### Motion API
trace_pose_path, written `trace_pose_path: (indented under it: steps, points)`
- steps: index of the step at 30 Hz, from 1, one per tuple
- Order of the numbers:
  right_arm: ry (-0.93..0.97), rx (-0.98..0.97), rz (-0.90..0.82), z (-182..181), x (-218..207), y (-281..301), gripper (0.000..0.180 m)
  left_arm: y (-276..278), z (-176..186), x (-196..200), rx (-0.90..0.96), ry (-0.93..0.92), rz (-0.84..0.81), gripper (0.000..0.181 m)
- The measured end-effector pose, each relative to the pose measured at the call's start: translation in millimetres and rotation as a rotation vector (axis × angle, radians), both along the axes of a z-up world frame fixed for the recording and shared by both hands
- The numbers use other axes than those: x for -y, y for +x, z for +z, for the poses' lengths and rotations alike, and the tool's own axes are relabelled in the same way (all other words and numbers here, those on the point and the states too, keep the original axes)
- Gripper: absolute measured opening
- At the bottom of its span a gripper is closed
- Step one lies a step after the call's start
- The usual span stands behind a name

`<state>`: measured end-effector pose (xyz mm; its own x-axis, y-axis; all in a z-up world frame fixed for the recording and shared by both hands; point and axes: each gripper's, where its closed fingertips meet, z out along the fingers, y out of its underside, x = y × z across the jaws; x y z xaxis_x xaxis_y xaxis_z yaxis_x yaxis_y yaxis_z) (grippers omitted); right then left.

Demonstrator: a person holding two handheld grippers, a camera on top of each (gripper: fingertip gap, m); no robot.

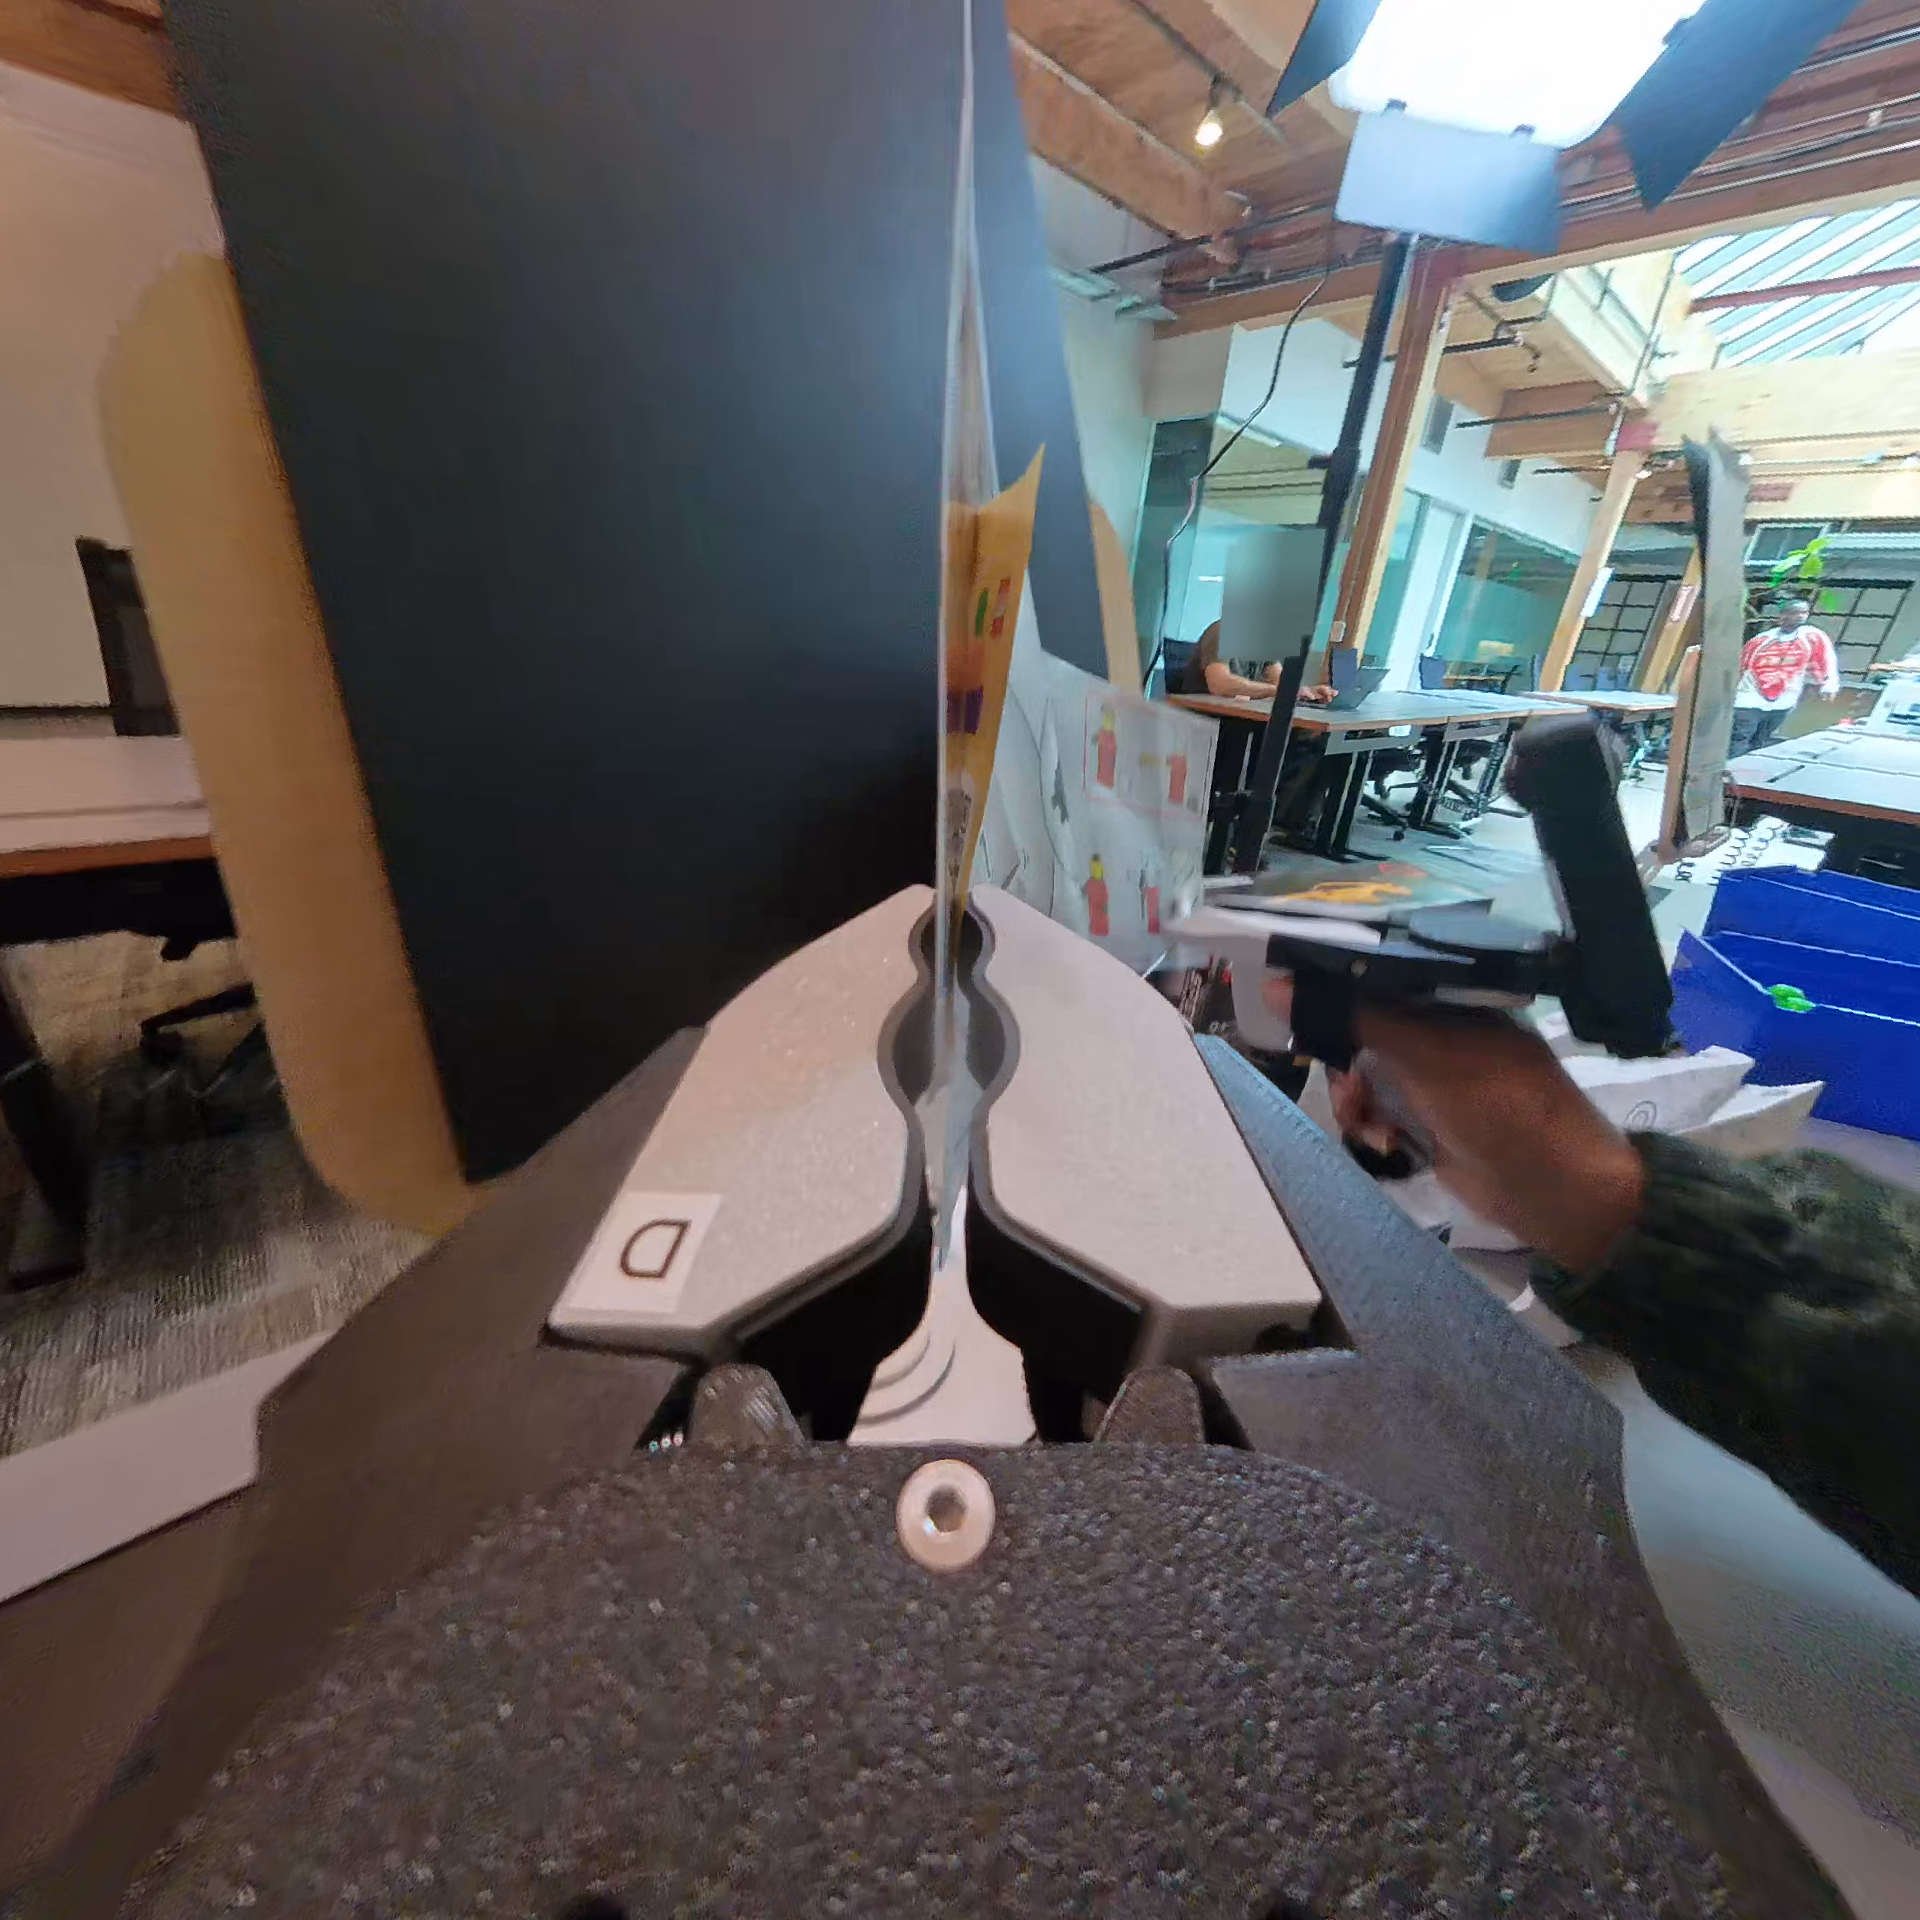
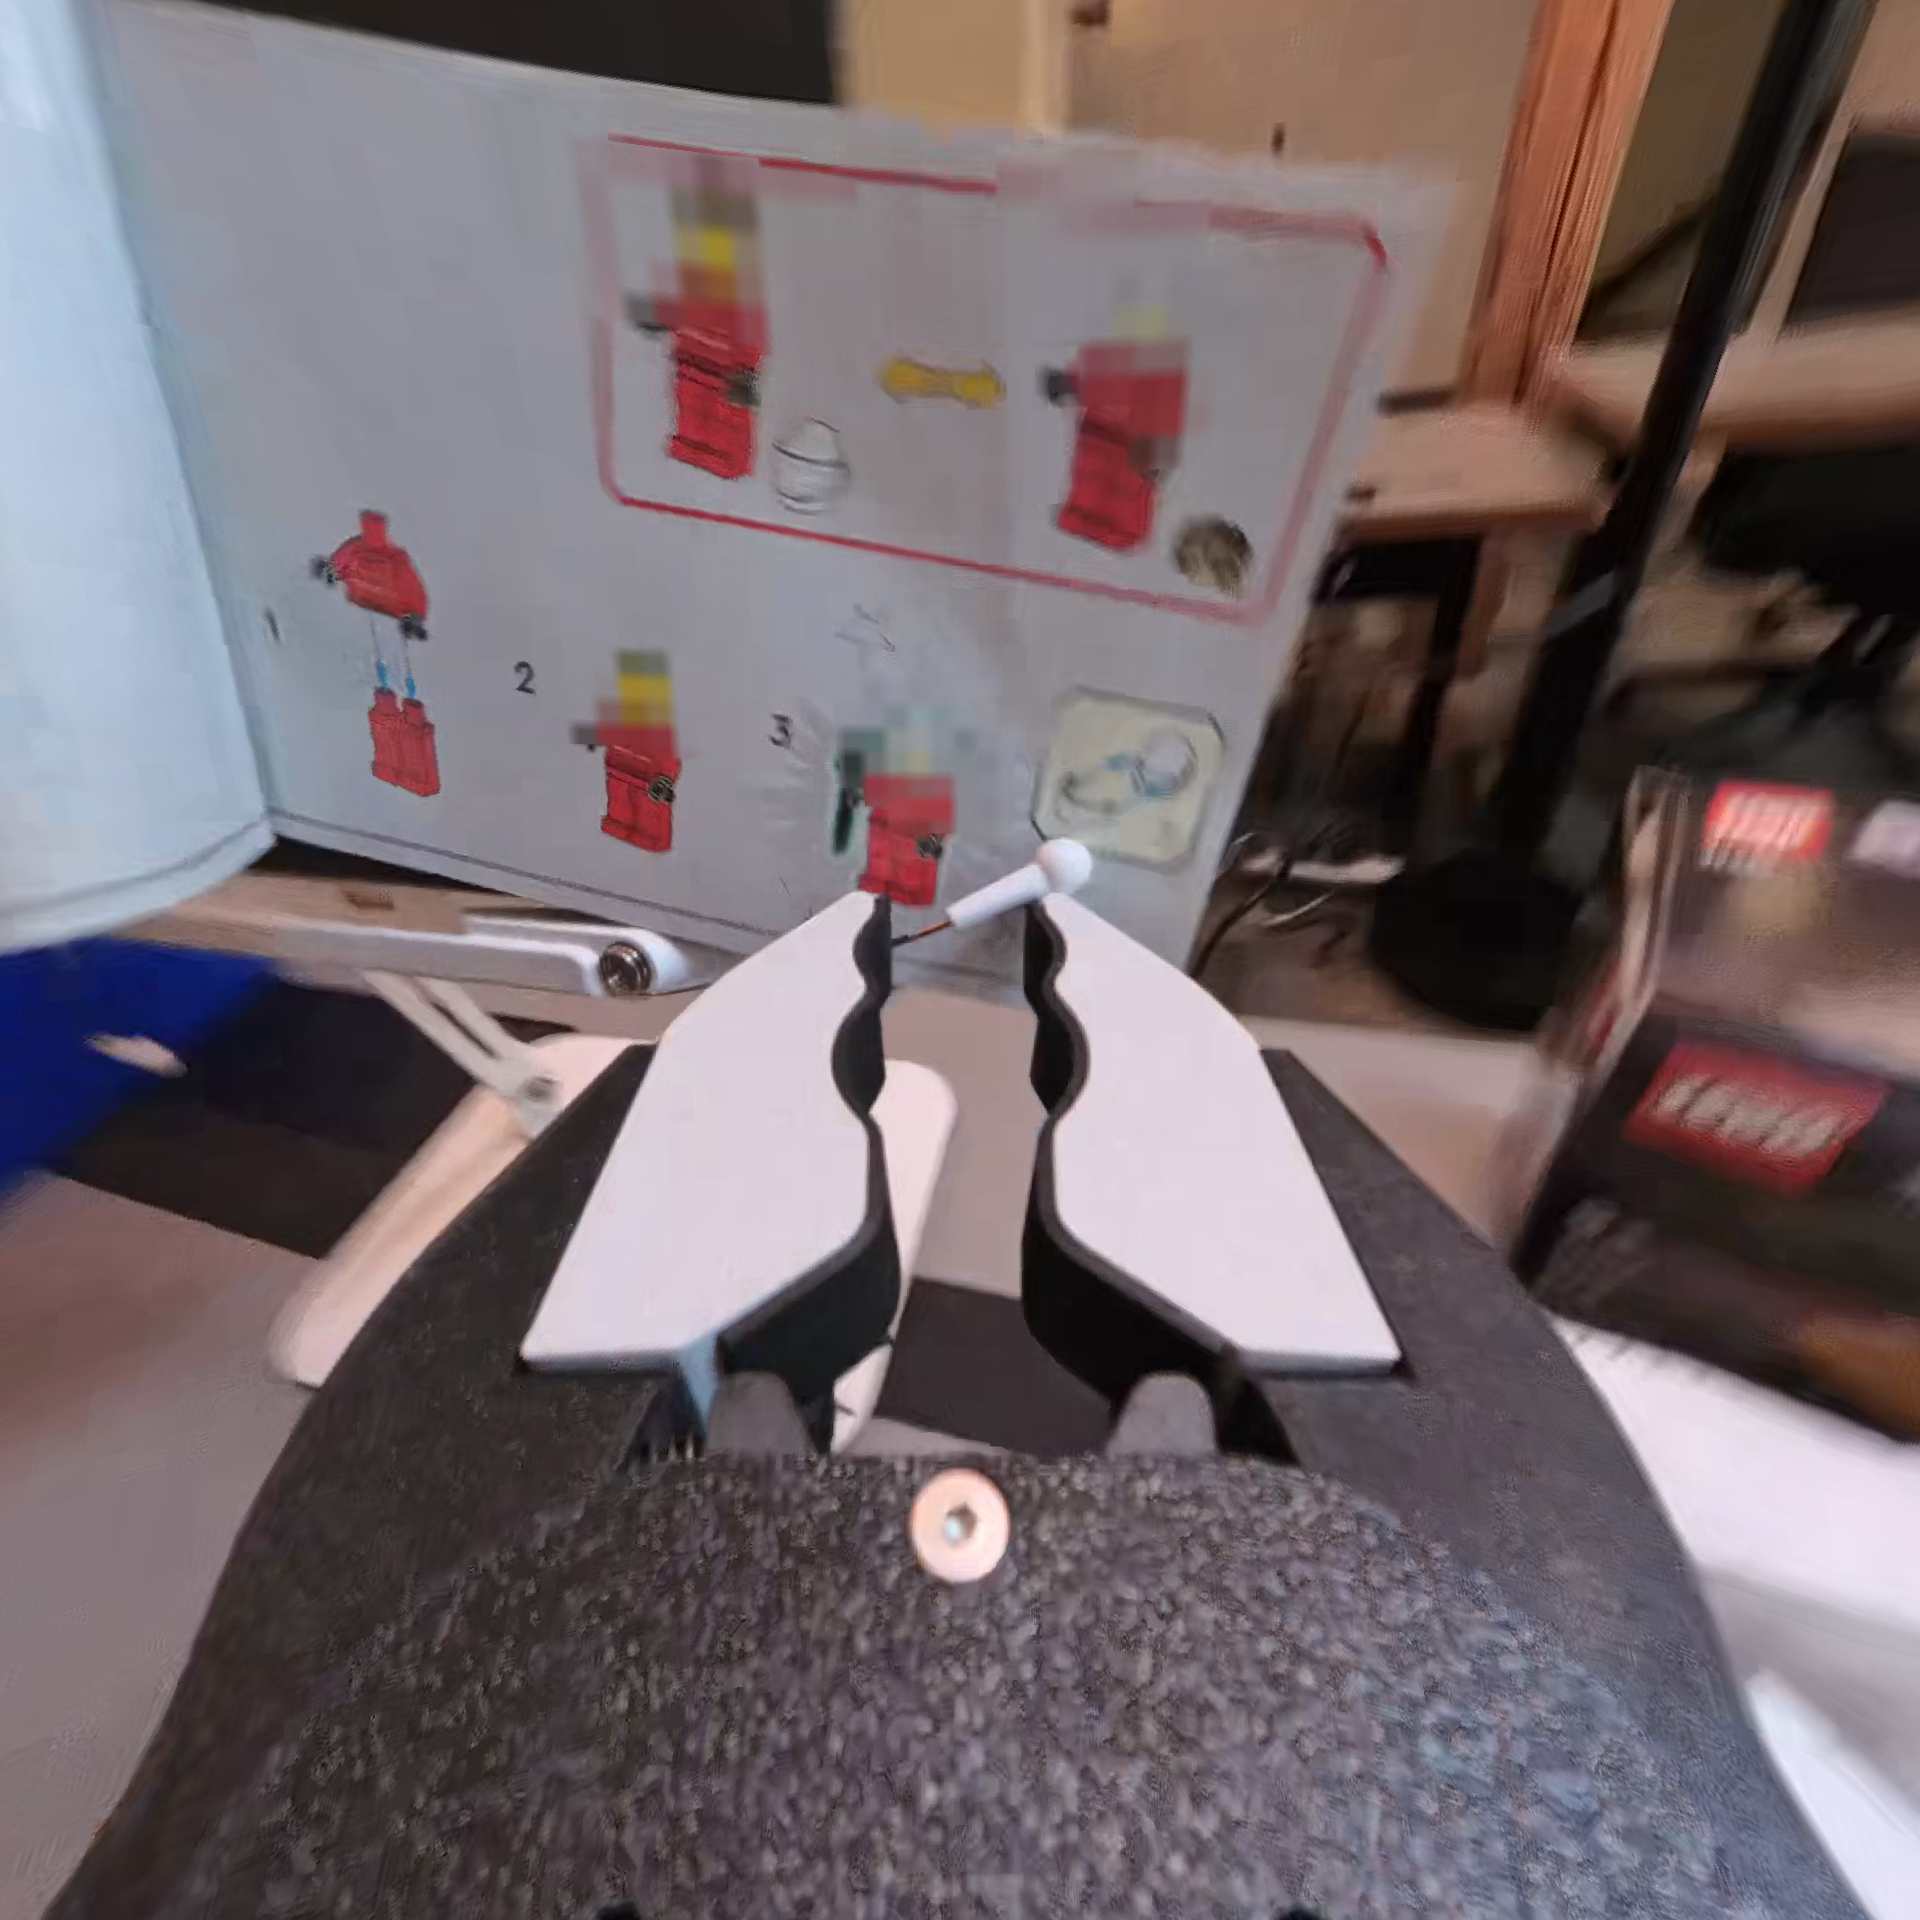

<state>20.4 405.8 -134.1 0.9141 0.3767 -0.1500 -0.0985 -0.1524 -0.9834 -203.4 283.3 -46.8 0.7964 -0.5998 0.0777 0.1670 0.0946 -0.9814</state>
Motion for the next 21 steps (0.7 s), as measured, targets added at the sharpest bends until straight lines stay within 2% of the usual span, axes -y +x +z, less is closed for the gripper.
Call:
trace_pose_path:
  steps: [2,4,6,7,9,10,14,19,21]
  points:
    - [-0.076,-0.211,-0.015,-18,5,9,0.014,11,11,4,-0.002,0.031,-0.017,0.000]
    - [-0.152,-0.331,0.043,-38,9,4,0.015,23,19,7,-0.012,0.049,-0.031,0.000]
    - [-0.183,-0.367,0.060,-49,13,7,0.020,34,23,9,-0.040,0.054,-0.031,0.000]
    - [-0.149,-0.379,0.026,-46,15,18,0.026,35,23,7,-0.056,0.056,-0.008,0.000]
    - [-0.066,-0.402,-0.018,-31,17,39,0.056,33,23,5,-0.062,0.042,0.022,0.000]
    - [-0.058,-0.377,-0.001,-27,16,42,0.069,30,23,4,-0.049,0.028,0.015,0.000]
    - [-0.026,-0.111,0.047,-33,12,38,0.098,17,27,5,-0.007,0.015,-0.002,0.000]
    - [0.072,0.125,0.027,-24,24,24,0.103,1,37,18,-0.009,0.032,-0.007,0.000]
    - [0.140,0.215,0.060,-17,31,12,0.099,-5,41,26,0.002,0.030,-0.024,0.000]
